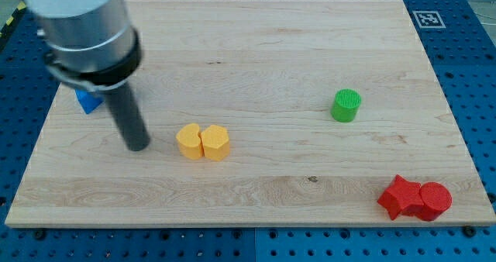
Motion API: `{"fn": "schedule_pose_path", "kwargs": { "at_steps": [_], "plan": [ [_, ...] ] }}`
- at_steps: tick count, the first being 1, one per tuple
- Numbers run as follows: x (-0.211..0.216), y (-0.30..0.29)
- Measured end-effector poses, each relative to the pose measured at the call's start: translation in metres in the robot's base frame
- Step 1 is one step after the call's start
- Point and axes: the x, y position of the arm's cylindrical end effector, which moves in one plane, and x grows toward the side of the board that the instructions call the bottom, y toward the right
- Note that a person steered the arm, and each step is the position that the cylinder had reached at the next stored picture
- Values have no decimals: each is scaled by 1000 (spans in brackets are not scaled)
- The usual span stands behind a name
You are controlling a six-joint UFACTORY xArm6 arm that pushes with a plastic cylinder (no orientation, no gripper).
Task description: Place your arm to the left of triangle
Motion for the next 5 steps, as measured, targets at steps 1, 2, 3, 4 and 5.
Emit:
{"fn": "schedule_pose_path", "kwargs": {
  "at_steps": [1,2,3,4,5],
  "plan": [
    [-2,-52],
    [-2,-85],
    [-2,-88],
    [-2,-113],
    [-4,-134]
  ]
}}
